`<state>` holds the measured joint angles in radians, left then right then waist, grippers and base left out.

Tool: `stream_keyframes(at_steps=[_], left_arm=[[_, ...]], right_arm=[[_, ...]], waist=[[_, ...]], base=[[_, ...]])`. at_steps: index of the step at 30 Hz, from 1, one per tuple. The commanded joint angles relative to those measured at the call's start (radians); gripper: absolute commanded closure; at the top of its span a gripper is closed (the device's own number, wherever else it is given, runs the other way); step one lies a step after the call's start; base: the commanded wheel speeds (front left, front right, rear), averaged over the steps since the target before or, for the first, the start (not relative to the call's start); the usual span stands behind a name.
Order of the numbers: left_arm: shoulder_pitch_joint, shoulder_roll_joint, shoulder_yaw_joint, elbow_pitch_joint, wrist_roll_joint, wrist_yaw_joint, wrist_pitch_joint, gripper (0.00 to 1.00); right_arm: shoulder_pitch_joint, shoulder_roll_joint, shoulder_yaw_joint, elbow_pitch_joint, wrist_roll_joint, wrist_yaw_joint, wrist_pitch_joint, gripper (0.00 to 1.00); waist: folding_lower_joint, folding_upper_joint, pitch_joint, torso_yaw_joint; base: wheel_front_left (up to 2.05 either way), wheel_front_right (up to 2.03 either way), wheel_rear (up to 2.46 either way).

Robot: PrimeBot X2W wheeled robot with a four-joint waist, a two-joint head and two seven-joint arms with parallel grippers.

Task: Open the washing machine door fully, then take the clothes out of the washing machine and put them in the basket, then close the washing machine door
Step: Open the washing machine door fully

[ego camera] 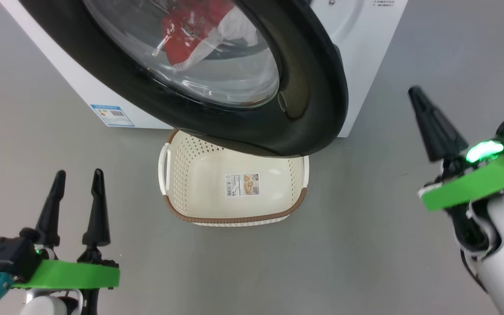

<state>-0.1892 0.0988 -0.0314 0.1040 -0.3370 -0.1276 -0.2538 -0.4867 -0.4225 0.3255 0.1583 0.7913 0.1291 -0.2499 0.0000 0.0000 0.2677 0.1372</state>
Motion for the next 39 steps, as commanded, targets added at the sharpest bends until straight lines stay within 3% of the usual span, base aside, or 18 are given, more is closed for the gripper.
stream_keyframes(at_steps=[1, 7, 15, 28, 39], left_arm=[[-0.021, 0.024, 0.031, -0.02, 0.003, -0.003, -0.008, 0.0], [-0.026, 0.021, 0.03, -0.016, 0.002, -0.003, -0.008, 0.0], [-0.032, 0.019, 0.024, -0.012, 0.0, -0.003, -0.008, 0.0], [-0.041, 0.016, 0.022, -0.004, -0.007, -0.003, -0.008, 0.0], [-0.04, 0.008, 0.026, 0.0, -0.005, -0.003, -0.008, 0.0]], right_arm=[[-0.025, -0.014, 0.019, -0.009, 0.044, 0.002, -0.01, 1.0], [-0.136, -0.045, 0.021, 0.037, 0.252, 0.002, 0.029, 1.0], [-0.253, -0.062, 0.049, 0.137, 0.52, 0.002, 0.213, 1.0], [-0.377, -0.022, 0.081, 0.241, 0.775, 0.002, 0.483, 1.0], [-0.417, 0.001, 0.109, 0.28, 0.845, 0.002, 0.658, 1.0]], waist=[[0.0, 0.0, 0.002, 0.003], [0.0, 0.0, 0.005, 0.007], [0.0, 0.0, 0.01, 0.019], [0.0, 0.0, 0.018, 0.053], [0.0, 0.0, 0.011, 0.074]], base=[[0.0, 0.0, 0.0], [0.0, 0.0, 0.0], [0.0, 0.0, 0.0], [0.0, 0.0, 0.0], [0.0, 0.0, 0.0]])
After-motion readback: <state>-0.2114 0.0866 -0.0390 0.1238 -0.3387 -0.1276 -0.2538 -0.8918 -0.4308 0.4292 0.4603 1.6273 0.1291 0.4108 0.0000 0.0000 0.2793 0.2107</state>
